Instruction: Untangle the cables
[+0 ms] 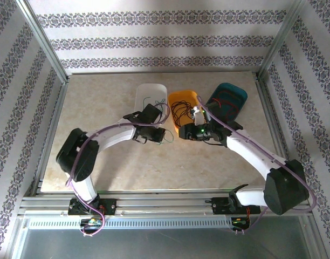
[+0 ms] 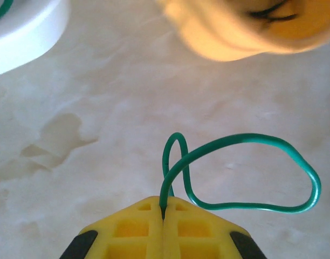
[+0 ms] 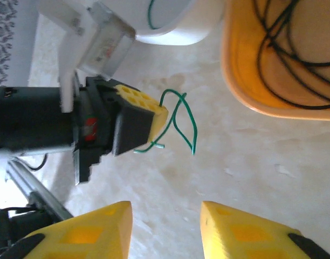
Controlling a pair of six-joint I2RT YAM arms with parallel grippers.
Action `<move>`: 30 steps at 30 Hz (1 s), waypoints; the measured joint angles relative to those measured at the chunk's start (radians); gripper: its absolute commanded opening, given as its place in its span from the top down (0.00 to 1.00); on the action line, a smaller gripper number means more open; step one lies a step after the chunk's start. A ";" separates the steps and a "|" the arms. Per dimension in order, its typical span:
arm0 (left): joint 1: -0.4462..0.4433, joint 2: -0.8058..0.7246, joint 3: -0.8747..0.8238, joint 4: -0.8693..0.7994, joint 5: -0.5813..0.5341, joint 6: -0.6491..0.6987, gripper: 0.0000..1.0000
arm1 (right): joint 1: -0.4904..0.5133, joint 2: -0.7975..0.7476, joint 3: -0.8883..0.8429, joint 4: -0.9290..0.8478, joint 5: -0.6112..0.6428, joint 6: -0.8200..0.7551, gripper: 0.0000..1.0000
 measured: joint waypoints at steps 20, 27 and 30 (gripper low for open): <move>0.051 -0.176 -0.079 0.173 0.265 -0.062 1.00 | 0.042 0.177 0.062 0.083 0.091 0.029 0.94; 0.128 -0.208 -0.167 0.365 0.407 -0.180 1.00 | 0.051 0.143 0.076 0.066 0.203 0.018 0.99; 0.152 -0.224 -0.181 0.407 0.481 -0.212 1.00 | 0.051 0.110 0.076 0.017 0.346 0.011 1.00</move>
